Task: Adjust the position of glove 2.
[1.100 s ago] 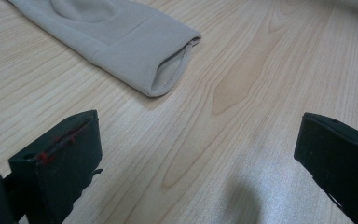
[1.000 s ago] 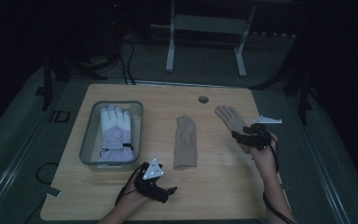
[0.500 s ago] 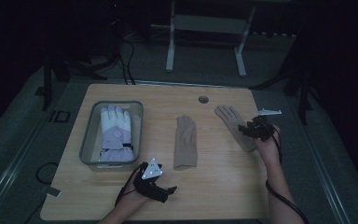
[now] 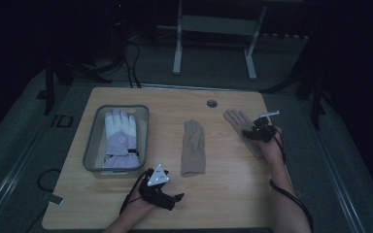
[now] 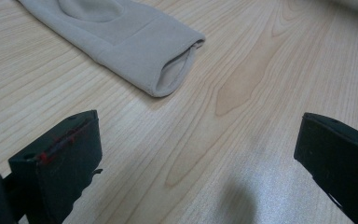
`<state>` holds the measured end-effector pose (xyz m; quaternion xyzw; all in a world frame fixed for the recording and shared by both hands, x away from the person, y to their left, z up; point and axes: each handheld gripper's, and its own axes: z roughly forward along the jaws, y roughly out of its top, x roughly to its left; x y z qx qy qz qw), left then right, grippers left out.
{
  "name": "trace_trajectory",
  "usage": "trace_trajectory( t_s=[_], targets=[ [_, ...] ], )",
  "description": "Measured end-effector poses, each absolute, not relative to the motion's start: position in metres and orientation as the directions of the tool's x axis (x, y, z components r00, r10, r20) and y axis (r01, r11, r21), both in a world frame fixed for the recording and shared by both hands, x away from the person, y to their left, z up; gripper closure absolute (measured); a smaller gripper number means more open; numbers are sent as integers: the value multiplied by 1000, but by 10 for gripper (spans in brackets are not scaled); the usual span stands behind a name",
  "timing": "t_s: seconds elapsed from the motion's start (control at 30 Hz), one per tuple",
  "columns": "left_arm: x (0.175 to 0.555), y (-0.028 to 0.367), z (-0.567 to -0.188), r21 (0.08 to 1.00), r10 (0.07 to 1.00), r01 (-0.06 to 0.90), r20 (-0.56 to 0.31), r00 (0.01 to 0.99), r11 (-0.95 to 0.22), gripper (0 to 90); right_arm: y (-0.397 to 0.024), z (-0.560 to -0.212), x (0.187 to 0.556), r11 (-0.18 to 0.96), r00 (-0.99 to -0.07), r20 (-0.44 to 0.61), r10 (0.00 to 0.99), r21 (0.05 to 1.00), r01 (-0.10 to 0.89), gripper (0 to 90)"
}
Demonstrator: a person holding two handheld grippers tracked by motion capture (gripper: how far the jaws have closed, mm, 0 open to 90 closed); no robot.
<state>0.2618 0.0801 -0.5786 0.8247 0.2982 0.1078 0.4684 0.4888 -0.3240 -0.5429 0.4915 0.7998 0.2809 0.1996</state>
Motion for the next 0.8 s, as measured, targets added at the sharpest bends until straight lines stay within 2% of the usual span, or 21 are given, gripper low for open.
trace_trajectory(
  t_s=[0.13,0.17,0.27,0.37,0.5,0.8],
  targets=[
    [262,81,-579,838,595,393,-106,797,-378,11,-326,-547,488,345,-439,-29,898,665,663,449],
    [262,81,-579,839,595,394,-107,796,-376,11,-326,-547,487,347,-440,-32,898,666,660,483],
    [262,81,-579,838,592,394,-108,798,-377,10,-326,-546,485,342,-427,-38,903,667,662,685],
    [262,81,-579,837,589,393,-107,801,-382,11,-325,-545,483,320,-406,-27,913,664,676,765],
    [262,80,-579,836,590,392,-105,801,-384,11,-323,-541,476,264,-355,-1,935,671,693,785],
    [262,80,-579,835,591,391,-100,800,-387,11,-326,-524,446,127,-287,82,955,759,639,789]
  ],
)
